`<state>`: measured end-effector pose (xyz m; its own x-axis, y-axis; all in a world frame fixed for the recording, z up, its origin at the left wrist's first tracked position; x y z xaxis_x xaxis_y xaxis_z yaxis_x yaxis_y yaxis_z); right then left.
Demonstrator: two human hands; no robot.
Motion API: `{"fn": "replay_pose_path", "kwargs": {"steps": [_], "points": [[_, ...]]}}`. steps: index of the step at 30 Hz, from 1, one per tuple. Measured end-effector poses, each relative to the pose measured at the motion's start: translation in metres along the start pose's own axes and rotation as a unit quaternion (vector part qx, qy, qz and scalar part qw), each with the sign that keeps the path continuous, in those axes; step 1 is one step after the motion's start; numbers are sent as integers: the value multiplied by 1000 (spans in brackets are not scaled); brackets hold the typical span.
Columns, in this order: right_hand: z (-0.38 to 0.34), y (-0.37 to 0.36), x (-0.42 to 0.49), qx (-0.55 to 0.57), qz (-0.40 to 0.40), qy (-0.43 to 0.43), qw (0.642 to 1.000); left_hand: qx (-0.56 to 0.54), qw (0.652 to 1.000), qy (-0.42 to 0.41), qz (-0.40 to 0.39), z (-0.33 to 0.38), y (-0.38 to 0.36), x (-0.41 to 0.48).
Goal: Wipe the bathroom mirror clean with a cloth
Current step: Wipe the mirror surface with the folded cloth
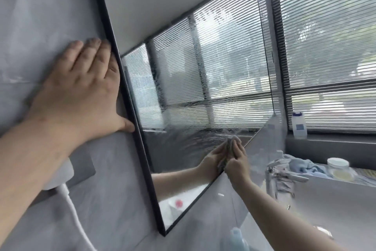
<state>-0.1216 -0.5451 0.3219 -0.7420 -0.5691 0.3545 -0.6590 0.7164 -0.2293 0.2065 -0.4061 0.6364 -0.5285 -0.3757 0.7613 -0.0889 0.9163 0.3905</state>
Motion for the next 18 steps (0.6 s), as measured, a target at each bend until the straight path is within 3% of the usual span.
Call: {"fn": "replay_pose_path", "kwargs": {"steps": [8,13,18], "points": [[-68,-19,-148,-88,-50,196,975,23,999,6,-37,1,3,-3],[-98,-45,-237,-90,-115,421,895,18,999,3,-50,2,4,-3],[-102,-41,-251,-149,-126,511,837,20,999,-2,-47,3,5,-4]]}}
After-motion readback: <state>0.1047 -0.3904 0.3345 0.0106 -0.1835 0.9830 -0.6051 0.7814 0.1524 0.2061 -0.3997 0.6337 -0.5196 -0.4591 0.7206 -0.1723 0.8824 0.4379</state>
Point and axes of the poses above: each hand's wrist, its own x-axis towards the middle knuckle, its own y-axis out of the back of the hand, z = x × y, the point moved 7 cm from there along x, towards the middle knuckle, and after that the axes turned 9 degrees about -x, right-handed, at the moved point
